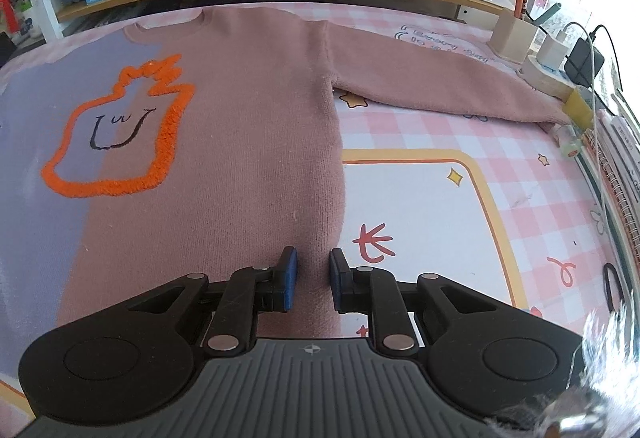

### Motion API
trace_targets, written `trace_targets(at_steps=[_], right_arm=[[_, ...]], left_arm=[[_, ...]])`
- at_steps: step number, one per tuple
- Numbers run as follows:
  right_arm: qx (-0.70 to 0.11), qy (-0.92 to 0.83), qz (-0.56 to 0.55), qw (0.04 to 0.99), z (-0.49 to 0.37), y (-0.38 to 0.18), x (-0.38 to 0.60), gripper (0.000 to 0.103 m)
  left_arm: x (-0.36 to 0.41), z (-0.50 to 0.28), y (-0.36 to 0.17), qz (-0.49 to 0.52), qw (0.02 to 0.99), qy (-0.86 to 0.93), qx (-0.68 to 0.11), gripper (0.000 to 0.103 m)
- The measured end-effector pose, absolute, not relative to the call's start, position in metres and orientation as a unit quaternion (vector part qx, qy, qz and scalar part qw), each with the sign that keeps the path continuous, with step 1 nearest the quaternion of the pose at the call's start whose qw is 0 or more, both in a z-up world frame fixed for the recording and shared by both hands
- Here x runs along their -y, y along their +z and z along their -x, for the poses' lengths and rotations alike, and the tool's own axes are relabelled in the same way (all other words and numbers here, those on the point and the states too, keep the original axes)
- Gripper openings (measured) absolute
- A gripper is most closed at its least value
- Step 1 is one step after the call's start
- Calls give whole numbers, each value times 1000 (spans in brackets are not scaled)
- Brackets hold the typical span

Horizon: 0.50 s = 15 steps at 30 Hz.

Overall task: Fold clothes
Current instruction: 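Open the left gripper to release the sleeve and withdraw it, then move the right gripper over to the pink sleeve cuff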

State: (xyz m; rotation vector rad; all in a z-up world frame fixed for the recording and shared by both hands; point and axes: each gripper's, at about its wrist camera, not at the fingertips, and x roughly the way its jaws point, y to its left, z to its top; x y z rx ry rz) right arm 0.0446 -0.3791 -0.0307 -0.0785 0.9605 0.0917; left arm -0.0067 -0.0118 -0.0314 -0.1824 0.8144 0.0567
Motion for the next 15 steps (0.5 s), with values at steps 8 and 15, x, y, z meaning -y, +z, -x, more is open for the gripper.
trace_targets(at_steps=[8,15], right_arm=[[-459,79,26,884,-50,-28,395,27],[-444,122,19,888,-63,-19,428,32]], left_arm=[[26,23,-16,81,920,65,-379,15],[73,30,-7,84,919,105,-370,27]])
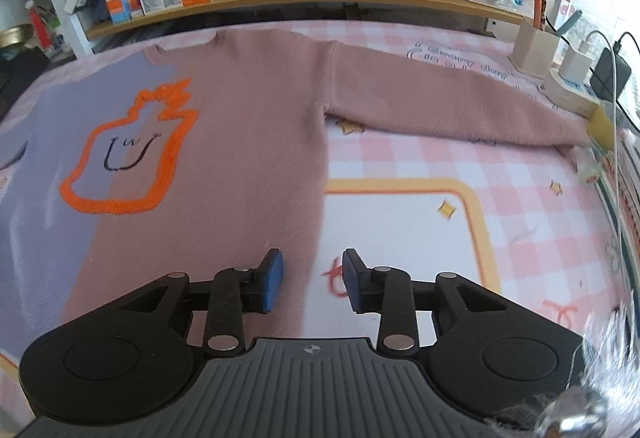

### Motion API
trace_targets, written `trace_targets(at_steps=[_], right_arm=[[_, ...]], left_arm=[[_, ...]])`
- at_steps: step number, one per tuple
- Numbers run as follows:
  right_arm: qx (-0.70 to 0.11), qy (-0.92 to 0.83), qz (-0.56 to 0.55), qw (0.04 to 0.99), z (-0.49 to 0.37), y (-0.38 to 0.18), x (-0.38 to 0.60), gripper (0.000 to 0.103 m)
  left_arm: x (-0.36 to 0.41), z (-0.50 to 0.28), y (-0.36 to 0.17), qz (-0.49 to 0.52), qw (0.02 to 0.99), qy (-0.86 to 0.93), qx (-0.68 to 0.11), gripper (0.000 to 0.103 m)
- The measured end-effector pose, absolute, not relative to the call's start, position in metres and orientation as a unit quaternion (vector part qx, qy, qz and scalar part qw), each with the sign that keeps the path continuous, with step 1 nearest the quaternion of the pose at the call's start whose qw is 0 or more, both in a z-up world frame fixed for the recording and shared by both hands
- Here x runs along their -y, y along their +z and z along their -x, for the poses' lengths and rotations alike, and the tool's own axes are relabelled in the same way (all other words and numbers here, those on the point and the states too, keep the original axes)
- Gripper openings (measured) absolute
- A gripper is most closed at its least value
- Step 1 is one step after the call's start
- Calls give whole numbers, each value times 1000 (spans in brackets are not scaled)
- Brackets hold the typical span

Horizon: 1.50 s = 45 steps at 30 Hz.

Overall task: Fold clothes
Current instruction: 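Move the right gripper over to the pink sleeve cuff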

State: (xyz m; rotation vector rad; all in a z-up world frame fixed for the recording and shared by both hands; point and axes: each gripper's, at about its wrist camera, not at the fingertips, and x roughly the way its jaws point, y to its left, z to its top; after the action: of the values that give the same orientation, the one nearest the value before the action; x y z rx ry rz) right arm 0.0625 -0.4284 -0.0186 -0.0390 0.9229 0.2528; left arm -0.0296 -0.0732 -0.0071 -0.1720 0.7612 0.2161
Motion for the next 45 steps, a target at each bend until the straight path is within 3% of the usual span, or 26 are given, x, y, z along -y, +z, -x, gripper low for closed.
trace_targets(at_steps=[3,5,6,12,14,26,45], right_arm=[[-437,137,18,889,-70,-15,449,37],[-434,145,14,889,-75,-15,464,38],[-434,148,11,889,-78,-16,472,38],[-431,163,2,888,-93,-20,520,38],[-429,159,-10,889,-98,-19,536,38],[-425,109,-110,892,-117,-16,612,41],[-461,-3,-240,854,-205,-36,640,40]], left_arm=[[102,33,-7,87,916,121,-372,35],[121,37,-7,85,916,130,-371,48],[131,38,-7,85,915,134,-370,50],[183,47,-16,92,907,160,-378,52],[197,47,-19,91,903,165,-385,58],[225,29,-21,48,902,175,-392,72],[225,23,-31,52,893,168,-414,78]])
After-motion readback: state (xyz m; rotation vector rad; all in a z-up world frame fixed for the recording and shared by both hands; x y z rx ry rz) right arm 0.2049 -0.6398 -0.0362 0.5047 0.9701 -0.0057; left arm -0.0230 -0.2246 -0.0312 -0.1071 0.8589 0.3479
